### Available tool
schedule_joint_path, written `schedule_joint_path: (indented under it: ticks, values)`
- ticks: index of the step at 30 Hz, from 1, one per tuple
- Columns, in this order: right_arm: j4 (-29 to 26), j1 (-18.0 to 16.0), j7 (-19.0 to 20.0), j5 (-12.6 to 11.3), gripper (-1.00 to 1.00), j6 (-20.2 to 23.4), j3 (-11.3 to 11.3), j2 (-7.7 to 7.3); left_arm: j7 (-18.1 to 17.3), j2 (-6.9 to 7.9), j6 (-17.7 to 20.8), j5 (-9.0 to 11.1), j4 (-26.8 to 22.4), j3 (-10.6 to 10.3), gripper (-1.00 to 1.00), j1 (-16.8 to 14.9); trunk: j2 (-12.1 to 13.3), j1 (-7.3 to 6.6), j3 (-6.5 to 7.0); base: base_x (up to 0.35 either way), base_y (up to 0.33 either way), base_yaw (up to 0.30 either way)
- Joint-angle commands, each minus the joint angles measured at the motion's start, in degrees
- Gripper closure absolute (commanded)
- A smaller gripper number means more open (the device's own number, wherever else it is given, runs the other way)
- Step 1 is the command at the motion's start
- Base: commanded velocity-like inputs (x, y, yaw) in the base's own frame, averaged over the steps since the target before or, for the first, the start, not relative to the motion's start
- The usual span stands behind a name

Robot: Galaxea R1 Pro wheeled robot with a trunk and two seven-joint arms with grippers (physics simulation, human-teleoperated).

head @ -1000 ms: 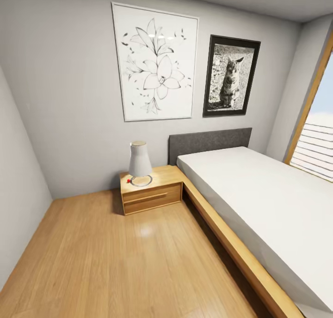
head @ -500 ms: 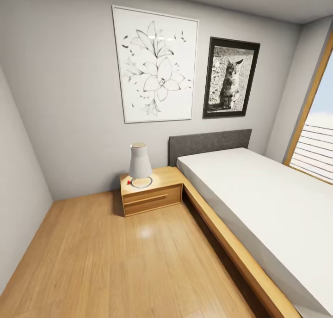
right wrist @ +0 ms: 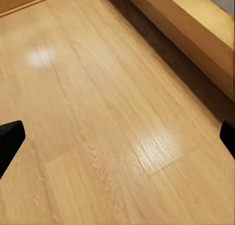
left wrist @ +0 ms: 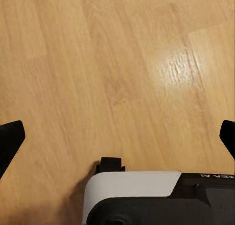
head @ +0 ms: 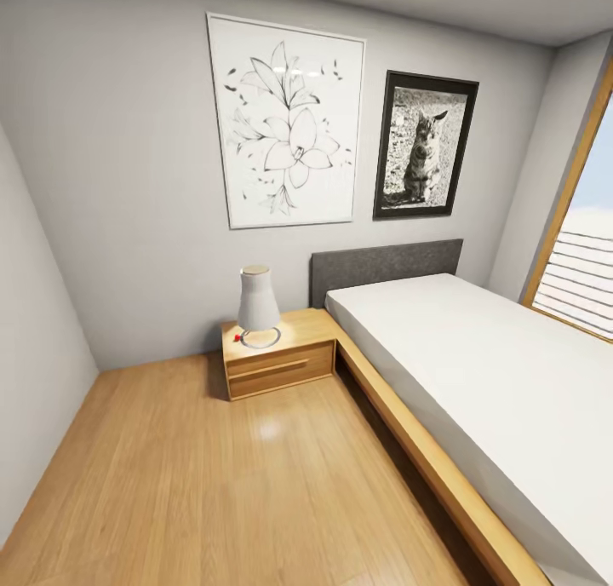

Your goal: In the bedroom, organize the workspace by keeping the computer under the desk, ensuring the monitor is on the desk, placing the keyboard on the desk next to the monitor, placing the mouse on the desk next to the keyboard, moving the folder from the swivel chair onto the desk next to the mouse, stacking the notebook on top of the folder with the pen on top of the notebook, and positioning the swivel chair next to the desk.

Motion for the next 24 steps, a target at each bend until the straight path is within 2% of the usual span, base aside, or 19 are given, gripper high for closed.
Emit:
schedule_joint_path:
  ticks: [1, 4, 5, 6, 7, 11, 24]
  values:
    - [0.9, -0.14, -0.03, -0.34, -1.0, -1.04, 0.06, 0.03, -0.06, 0.17, -0.48, 0.26, 0.11, 0.0, -1.0, -0.02, -0.04, 0.0, -0.06, 0.0, 0.0, 0.0]
    - [3.46, -0.38, -0.03, -0.6, -1.0, -4.38, 0.19, 0.05, -0.26, 0.97, -4.3, 0.27, 1.25, 0.04, -1.0, -0.01, -0.04, 0.0, -0.06, 0.0, 0.0, 0.0]
    - [4.12, -0.44, -0.03, -0.66, -1.0, -5.75, 0.22, 0.04, -0.32, 1.4, -7.27, 0.31, 1.92, 0.07, -1.0, -0.01, -0.04, 0.0, -0.06, 0.0, 0.0, 0.0]
    - [4.87, -0.5, -0.03, -0.73, -1.0, -7.29, 0.26, 0.02, -0.39, 1.79, -12.12, 0.26, 3.62, -0.07, -1.0, -0.02, -0.04, 0.0, -0.06, 0.072, 0.0, 0.0]
    - [5.0, -0.51, -0.03, -0.74, -1.0, -7.5, 0.26, 0.03, -0.4, 1.82, -12.88, 0.23, 4.0, -0.12, -1.0, -0.02, -0.04, 0.0, -0.06, 0.109, 0.0, 0.0]
    - [5.52, -0.53, -0.03, -0.71, -1.0, -8.13, 0.27, 0.06, -0.42, 1.88, -15.18, 0.21, 5.11, -0.17, -1.0, -0.02, -0.04, 0.0, -0.06, 0.202, 0.0, 0.0]
    - [5.84, -0.54, -0.03, -0.71, -1.0, -8.43, 0.3, 0.07, -0.27, 2.2, -15.99, 0.53, 5.51, 0.26, -1.0, 0.0, -0.04, 0.0, -0.06, 0.311, 0.0, 0.0]
